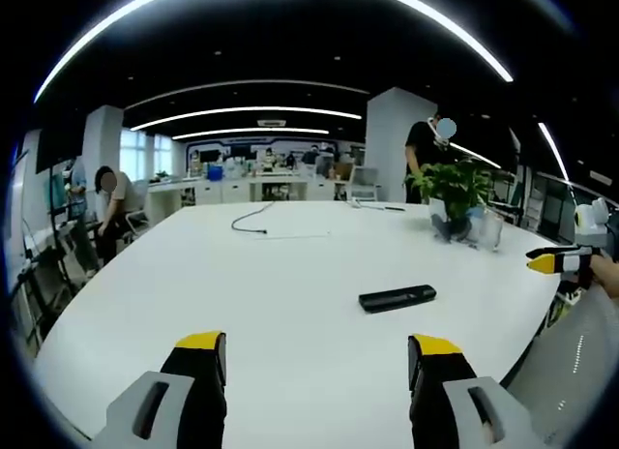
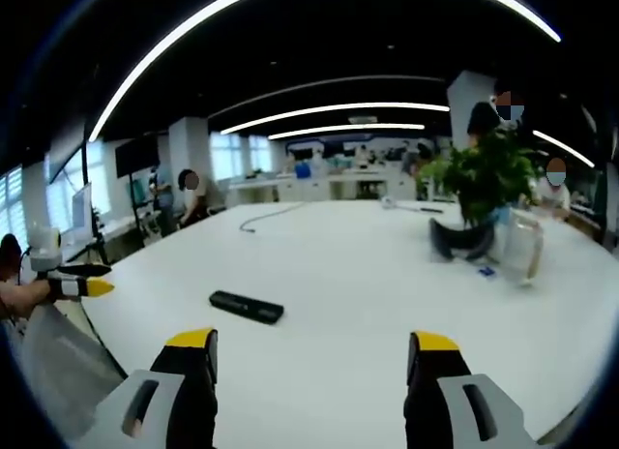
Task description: Press the specified remote control buttons in sequence, fully releasing each button before pressing the next.
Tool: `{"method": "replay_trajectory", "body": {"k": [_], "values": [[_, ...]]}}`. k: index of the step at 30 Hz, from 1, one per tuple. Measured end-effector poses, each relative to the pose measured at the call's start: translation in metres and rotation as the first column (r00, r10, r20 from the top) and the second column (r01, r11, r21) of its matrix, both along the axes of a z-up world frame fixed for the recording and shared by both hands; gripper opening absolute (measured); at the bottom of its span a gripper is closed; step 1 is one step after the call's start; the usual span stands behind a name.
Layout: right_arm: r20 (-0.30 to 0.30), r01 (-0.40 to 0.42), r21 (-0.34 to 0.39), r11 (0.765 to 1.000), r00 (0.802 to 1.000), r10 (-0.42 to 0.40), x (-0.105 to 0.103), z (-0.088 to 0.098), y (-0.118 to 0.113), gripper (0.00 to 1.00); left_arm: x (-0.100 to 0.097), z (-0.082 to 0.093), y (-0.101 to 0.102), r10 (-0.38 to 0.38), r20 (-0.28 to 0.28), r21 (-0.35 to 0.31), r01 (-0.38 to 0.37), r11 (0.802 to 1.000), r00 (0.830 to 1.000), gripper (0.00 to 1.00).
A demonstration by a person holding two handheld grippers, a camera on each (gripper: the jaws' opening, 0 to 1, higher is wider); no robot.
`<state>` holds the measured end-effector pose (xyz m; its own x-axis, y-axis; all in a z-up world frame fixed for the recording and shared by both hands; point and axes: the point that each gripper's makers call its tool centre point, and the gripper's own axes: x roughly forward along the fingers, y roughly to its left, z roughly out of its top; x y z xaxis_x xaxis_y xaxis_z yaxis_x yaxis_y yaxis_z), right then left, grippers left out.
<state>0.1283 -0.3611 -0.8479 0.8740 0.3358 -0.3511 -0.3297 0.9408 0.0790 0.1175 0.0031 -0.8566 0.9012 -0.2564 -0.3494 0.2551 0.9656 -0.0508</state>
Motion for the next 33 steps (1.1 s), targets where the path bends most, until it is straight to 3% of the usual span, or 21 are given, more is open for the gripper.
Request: {"method": "replay_trajectory", "body": {"k": [3,8,18,22,24,28,33], "values": [[-0.006,0.014,-0.017,1.0,1.0,-0.014,0.0,-0.002,-0.004,0.77,0.0,-0.001,-0.001,0.001,-0.004,0.001,-0.001,1.0,1.0,0.78],[-0.02,0.015,-0.016,1.0,1.0,-0.015,0.0,-0.005,-0.005,0.75,-0.002,-0.005,-0.013,-0.06,-0.02,0.042,0.061,0.997,0.998,0.78],[-0.03,0.089,-0.092,0.992,0.995,-0.092,0.001,-0.009,-0.021,0.75,-0.001,-0.002,-0.006,-0.027,-0.007,0.013,0.027,1.0,1.0,0.78],[-0.056,0.08,-0.14,0.987,0.994,-0.089,0.001,-0.015,-0.021,0.74,-0.002,-0.007,-0.016,-0.083,-0.031,0.007,0.084,0.996,0.996,0.77],[-0.089,0.076,-0.205,0.976,0.991,-0.096,-0.003,-0.022,-0.025,0.72,-0.005,-0.013,-0.022,-0.125,-0.063,0.011,0.126,0.992,0.99,0.73],[-0.051,0.08,-0.2,0.977,0.994,-0.092,-0.002,-0.015,-0.022,0.71,-0.007,-0.015,-0.028,-0.158,-0.072,0.016,0.16,0.987,0.985,0.72],[-0.026,0.076,-0.134,0.988,0.996,-0.08,0.001,-0.009,-0.018,0.69,-0.005,-0.014,-0.026,-0.146,-0.066,0.012,0.147,0.989,0.987,0.73]]}}
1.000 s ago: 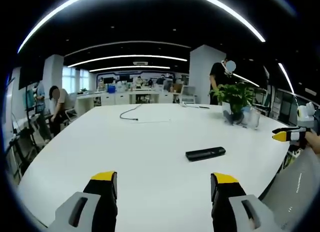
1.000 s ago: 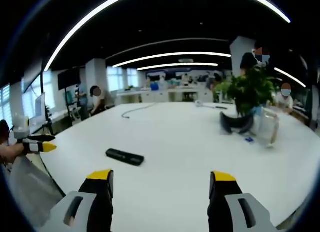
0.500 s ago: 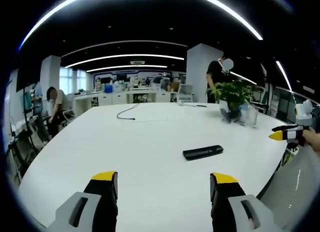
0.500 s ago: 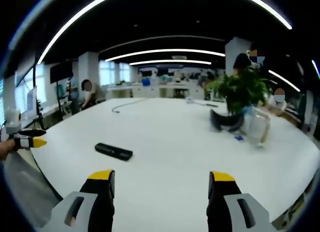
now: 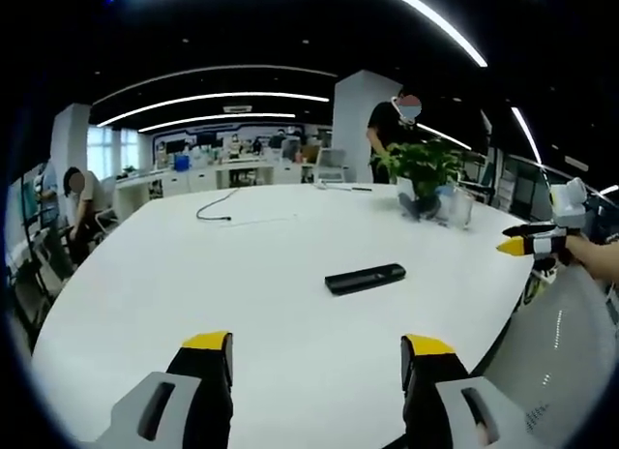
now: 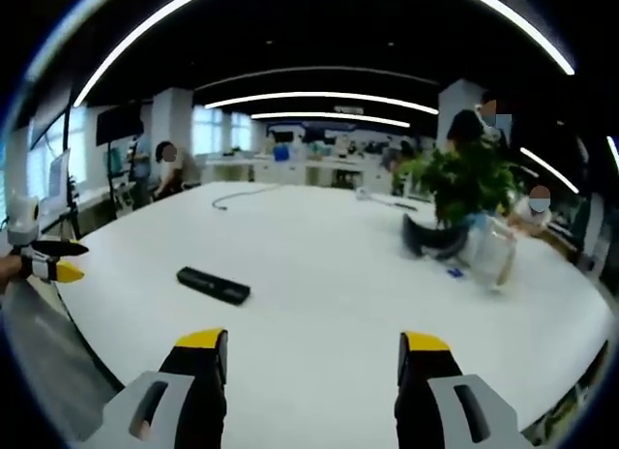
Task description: Press the specified remote control buttons in sequence, fully releasing each button before pressing the next.
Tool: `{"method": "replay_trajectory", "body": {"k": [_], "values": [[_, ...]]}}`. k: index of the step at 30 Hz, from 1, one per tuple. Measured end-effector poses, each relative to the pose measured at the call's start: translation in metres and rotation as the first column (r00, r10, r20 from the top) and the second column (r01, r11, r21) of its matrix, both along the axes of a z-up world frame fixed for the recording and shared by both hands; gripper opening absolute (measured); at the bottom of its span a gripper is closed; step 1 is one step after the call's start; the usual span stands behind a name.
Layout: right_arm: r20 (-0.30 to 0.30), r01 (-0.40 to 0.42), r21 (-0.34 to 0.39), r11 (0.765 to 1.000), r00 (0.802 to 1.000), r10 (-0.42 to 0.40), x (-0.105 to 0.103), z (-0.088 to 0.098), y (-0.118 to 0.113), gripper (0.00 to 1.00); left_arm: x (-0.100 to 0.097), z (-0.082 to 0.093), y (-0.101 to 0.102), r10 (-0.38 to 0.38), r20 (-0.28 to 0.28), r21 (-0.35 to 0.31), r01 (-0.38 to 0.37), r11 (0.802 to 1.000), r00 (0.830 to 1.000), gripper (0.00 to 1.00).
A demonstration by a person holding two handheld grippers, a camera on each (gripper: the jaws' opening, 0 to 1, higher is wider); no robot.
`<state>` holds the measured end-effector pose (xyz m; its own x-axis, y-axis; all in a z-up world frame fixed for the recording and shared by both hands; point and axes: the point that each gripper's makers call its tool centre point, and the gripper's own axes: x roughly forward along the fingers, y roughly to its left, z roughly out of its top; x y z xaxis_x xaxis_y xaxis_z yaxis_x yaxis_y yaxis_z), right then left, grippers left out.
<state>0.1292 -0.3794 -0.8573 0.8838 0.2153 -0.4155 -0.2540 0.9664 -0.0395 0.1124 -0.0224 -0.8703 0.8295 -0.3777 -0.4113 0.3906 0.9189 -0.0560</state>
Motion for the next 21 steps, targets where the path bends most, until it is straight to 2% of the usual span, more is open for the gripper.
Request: {"method": "replay_trajectory", "body": {"k": [1,2,4,7,10,15,16,18,20,21], "values": [[-0.008,-0.004,0.009,1.0,1.0,0.004,0.0,-0.001,0.002,0.69,0.001,0.0,0.002,0.01,0.003,0.002,-0.01,1.0,1.0,0.73],[-0.035,-0.036,0.002,0.999,0.999,0.037,-0.001,-0.006,0.008,0.68,0.001,0.0,0.005,0.025,0.002,0.005,-0.025,1.0,1.0,0.73],[-0.052,-0.093,-0.016,0.996,0.994,0.092,0.0,-0.009,0.018,0.67,0.002,-0.001,0.008,0.052,-0.012,-0.006,-0.052,0.999,0.999,0.74],[-0.05,-0.155,-0.035,0.987,0.987,0.153,0.0,-0.009,0.03,0.67,0.004,-0.003,0.009,0.051,-0.018,0.014,-0.051,0.999,0.999,0.74],[-0.039,-0.183,-0.02,0.983,0.982,0.182,0.0,-0.006,0.034,0.67,0.004,-0.005,0.006,0.042,-0.026,0.023,-0.041,0.999,0.999,0.74],[-0.079,-0.239,-0.047,0.97,0.969,0.235,-0.001,-0.014,0.042,0.67,0.008,0.0,0.011,0.087,-0.026,-0.037,-0.088,0.995,0.996,0.74],[-0.089,-0.258,-0.047,0.965,0.963,0.253,-0.002,-0.016,0.045,0.67,0.008,0.001,0.01,0.088,-0.025,-0.035,-0.089,0.995,0.996,0.75],[-0.107,-0.282,-0.076,0.956,0.956,0.274,-0.003,-0.019,0.047,0.64,0.008,-0.003,0.006,0.069,-0.039,0.017,-0.068,0.998,0.997,0.76],[-0.083,-0.269,-0.083,0.959,0.961,0.263,-0.003,-0.014,0.043,0.64,0.007,-0.006,0.001,0.038,-0.051,0.037,-0.036,0.999,0.998,0.76],[-0.043,-0.242,-0.053,0.969,0.97,0.24,0.0,-0.007,0.041,0.64,0.006,-0.007,-0.003,0.02,-0.061,0.046,-0.017,0.999,0.998,0.75]]}}
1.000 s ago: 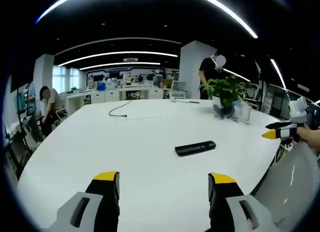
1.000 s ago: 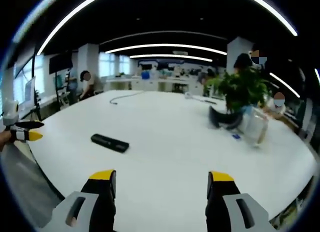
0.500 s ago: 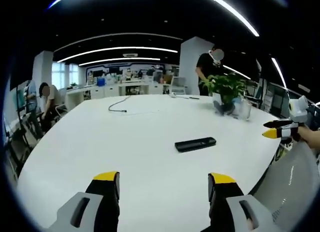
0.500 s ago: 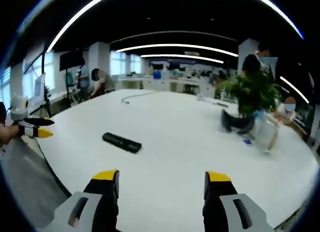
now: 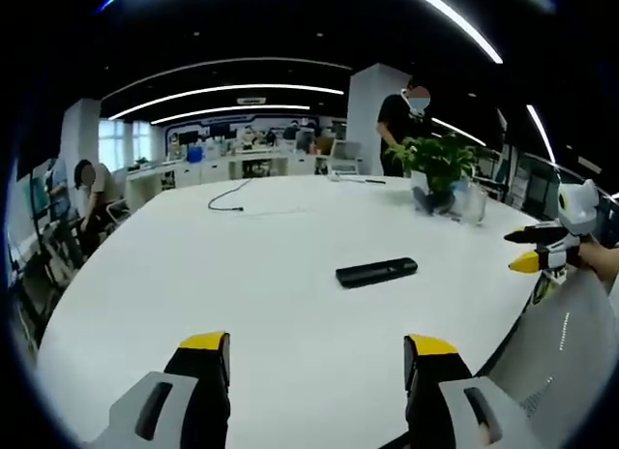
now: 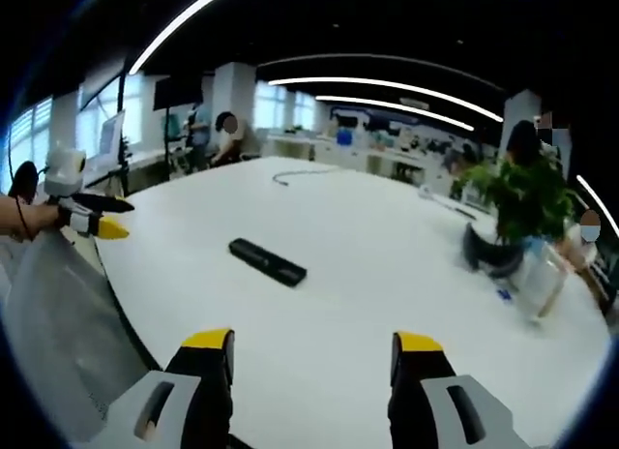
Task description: Press the specified remote control buttons in sequence, fully releasing each button before pressing the next.
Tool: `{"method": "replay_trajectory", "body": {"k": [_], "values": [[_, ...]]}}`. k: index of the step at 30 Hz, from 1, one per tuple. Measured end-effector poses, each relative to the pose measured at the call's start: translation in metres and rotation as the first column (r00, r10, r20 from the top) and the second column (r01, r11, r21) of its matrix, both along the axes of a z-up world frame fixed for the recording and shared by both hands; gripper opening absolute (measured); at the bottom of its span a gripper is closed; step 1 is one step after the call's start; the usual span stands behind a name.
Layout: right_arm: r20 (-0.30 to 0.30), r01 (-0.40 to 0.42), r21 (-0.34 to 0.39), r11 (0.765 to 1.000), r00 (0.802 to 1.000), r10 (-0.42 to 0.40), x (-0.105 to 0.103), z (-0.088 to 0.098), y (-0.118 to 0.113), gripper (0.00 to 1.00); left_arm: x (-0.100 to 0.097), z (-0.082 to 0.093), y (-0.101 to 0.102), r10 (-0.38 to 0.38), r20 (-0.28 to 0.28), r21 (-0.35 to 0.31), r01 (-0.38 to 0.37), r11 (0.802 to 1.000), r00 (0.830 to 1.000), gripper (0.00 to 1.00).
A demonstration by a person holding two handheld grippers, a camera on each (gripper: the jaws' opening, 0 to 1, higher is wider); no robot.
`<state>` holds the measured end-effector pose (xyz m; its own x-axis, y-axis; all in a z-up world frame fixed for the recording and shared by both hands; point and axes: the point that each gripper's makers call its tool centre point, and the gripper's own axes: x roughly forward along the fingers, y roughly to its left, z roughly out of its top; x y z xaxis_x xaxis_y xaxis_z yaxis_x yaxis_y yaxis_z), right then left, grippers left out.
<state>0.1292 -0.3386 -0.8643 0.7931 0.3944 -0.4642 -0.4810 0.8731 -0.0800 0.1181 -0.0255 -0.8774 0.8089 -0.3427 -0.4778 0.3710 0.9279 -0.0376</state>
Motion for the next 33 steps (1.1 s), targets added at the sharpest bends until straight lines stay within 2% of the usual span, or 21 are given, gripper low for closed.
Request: {"method": "replay_trajectory", "body": {"k": [1,4,7,8,10,13,17,20,21,24,26,28,33], "values": [[0.007,0.021,0.012,1.0,1.0,-0.021,0.001,0.002,-0.003,0.64,0.0,0.0,-0.002,-0.011,-0.009,0.001,0.011,1.0,1.0,0.74],[-0.024,0.082,0.032,0.996,0.996,-0.081,0.001,-0.002,-0.016,0.65,0.004,0.01,-0.012,-0.049,-0.001,-0.031,0.049,0.998,0.999,0.74],[-0.006,0.089,0.071,0.993,0.996,-0.089,0.003,0.003,-0.018,0.68,0.006,0.011,-0.02,-0.095,-0.033,-0.035,0.093,0.995,0.995,0.75],[0.003,0.09,0.074,0.993,0.996,-0.09,0.003,0.005,-0.019,0.68,0.011,0.016,-0.026,-0.13,-0.015,-0.037,0.129,0.991,0.991,0.76],[0.015,0.097,0.065,0.993,0.995,-0.098,0.004,0.005,-0.02,0.67,0.017,0.019,-0.033,-0.162,-0.013,-0.042,0.162,0.986,0.987,0.77],[0.002,0.112,0.067,0.991,0.994,-0.113,0.003,0.003,-0.023,0.69,0.026,0.02,-0.039,-0.186,-0.005,-0.05,0.185,0.981,0.983,0.79],[0.014,0.114,0.089,0.989,0.993,-0.116,0.002,0.007,-0.023,0.68,0.038,0.017,-0.052,-0.217,-0.015,-0.083,0.215,0.973,0.976,0.87],[0.054,0.136,0.134,0.982,0.988,-0.144,0.003,0.017,-0.029,0.62,0.042,0.01,-0.064,-0.252,-0.07,-0.131,0.241,0.962,0.965,0.93],[0.061,0.158,0.168,0.973,0.984,-0.17,0.003,0.022,-0.031,0.63,0.043,0.009,-0.069,-0.248,-0.085,-0.174,0.231,0.957,0.965,0.93],[0.043,0.191,0.202,0.961,0.978,-0.203,0.003,0.021,-0.037,0.67,0.045,0.004,-0.076,-0.251,-0.092,-0.21,0.228,0.951,0.964,0.95],[0.037,0.202,0.207,0.957,0.976,-0.214,0.003,0.02,-0.038,0.69,0.044,-0.002,-0.084,-0.278,-0.107,-0.216,0.25,0.944,0.955,0.97],[0.035,0.209,0.21,0.955,0.975,-0.221,0.002,0.021,-0.038,0.7,0.038,-0.009,-0.09,-0.327,-0.135,-0.194,0.299,0.934,0.935,0.98],[0.043,0.204,0.2,0.958,0.975,-0.217,0.002,0.021,-0.037,0.75,0.042,-0.012,-0.092,-0.343,-0.139,-0.194,0.314,0.929,0.929,0.98]]}}
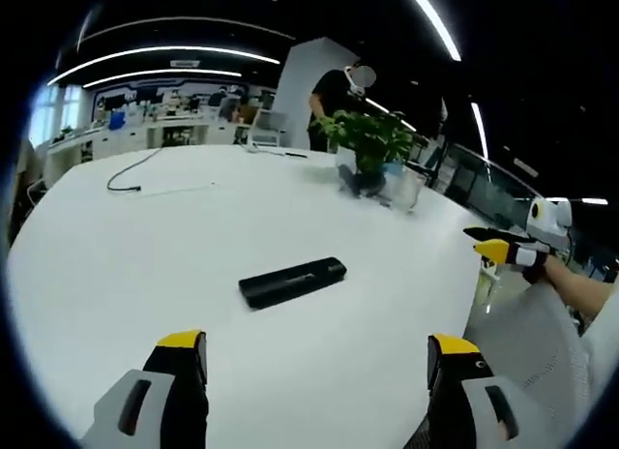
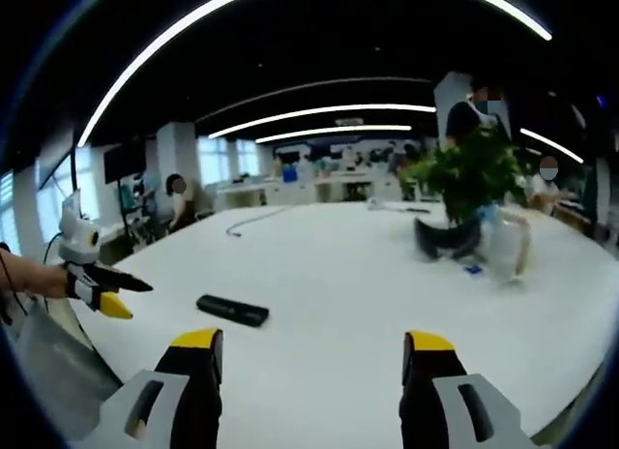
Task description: Press the specified remote control buttons in sequence, fully releasing each button before pressing the next.
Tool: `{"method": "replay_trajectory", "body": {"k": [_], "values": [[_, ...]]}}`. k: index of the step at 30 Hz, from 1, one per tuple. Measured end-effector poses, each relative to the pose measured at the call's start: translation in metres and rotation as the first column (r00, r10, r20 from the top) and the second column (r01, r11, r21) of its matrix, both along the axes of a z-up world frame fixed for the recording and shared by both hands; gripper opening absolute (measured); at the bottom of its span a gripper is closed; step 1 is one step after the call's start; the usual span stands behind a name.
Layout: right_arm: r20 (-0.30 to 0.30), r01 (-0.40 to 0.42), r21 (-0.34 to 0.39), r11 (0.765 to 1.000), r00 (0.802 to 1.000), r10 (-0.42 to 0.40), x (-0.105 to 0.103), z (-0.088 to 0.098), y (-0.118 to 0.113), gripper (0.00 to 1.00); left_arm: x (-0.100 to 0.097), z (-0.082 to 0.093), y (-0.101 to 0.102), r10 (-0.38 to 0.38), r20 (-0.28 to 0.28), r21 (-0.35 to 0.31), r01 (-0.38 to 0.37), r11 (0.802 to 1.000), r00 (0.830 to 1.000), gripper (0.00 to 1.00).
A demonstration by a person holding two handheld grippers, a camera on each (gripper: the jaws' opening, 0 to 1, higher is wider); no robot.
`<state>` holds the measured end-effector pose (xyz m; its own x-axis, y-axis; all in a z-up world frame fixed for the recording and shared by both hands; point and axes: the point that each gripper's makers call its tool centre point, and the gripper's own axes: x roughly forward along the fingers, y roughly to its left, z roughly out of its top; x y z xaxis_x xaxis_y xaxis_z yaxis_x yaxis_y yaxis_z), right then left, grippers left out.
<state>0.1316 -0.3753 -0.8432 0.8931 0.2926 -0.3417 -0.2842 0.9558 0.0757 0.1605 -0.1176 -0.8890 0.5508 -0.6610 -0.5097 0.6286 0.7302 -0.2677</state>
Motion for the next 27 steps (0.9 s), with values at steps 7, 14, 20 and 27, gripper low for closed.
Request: {"method": "replay_trajectory", "body": {"k": [7,14,20,27], "values": [[-0.056,-0.043,-0.018,0.999,0.998,0.042,-0.003,-0.01,0.008,0.74,0.012,-0.01,0.005,-0.098,0.024,0.11,0.095,0.989,0.995,0.84],[-0.091,-0.065,-0.023,0.998,0.994,0.063,-0.005,-0.017,0.011,0.73,0.02,-0.018,0.005,-0.138,0.001,0.136,0.137,0.981,0.99,0.82],[-0.104,-0.078,-0.049,0.996,0.992,0.073,-0.005,-0.019,0.012,0.72,0.029,-0.026,0.002,-0.167,-0.019,0.151,0.167,0.974,0.986,0.81],[-0.109,-0.08,-0.049,0.996,0.991,0.074,-0.004,-0.02,0.01,0.69,0.04,-0.034,0.0,-0.177,-0.048,0.163,0.183,0.97,0.983,0.81]]}}
